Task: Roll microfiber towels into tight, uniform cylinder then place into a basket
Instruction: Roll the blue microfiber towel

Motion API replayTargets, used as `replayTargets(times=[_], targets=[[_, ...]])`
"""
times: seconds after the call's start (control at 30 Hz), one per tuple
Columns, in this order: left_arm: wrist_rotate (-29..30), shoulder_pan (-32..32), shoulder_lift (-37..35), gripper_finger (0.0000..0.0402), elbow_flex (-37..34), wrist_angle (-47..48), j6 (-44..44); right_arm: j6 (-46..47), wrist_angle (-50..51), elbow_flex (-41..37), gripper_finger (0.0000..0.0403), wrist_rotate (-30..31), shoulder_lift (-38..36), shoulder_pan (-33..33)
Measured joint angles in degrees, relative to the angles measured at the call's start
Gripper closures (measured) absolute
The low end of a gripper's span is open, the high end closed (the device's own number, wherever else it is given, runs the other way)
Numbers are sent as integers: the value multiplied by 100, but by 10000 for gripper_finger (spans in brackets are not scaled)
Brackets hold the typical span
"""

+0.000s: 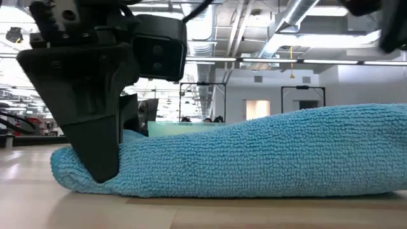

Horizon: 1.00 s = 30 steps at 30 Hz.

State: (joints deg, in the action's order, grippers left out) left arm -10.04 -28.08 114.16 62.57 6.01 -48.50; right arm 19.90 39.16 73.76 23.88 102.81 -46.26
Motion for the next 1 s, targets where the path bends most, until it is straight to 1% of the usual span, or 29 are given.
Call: replayTargets(times=[0.2,0.37,0.43,0.5,0.57,0.67,0.77,0.87,0.93,1.0], targets=[[-484,159,17,386,-9,-86,-234,-46,-800,0,330,-6,216,-99],[-694,239,19,386,-11,-124,-376,-189,-1162,-2,324,-276,253,-91],[-722,250,19,386,-11,-136,-422,-395,-1248,2,313,-452,337,-92],[-722,252,19,386,-11,-164,-519,-612,-1200,-17,297,-500,370,-97],[-728,252,21,386,-11,-184,-578,-787,-1418,14,278,-552,503,-86],[-727,249,21,386,-11,-247,-660,-1180,-1342,-27,251,-542,555,-129],[-738,246,23,386,-15,-321,-815,-1241,-1511,18,230,-555,599,-100],[-763,246,23,386,-13,-344,-827,-1251,-1427,-15,219,-539,693,-105],[-770,246,23,386,-11,-346,-829,-1251,-1471,12,216,-559,832,-51],[-770,246,23,386,-11,-357,-832,-1280,-1306,-14,216,-571,992,-18]])
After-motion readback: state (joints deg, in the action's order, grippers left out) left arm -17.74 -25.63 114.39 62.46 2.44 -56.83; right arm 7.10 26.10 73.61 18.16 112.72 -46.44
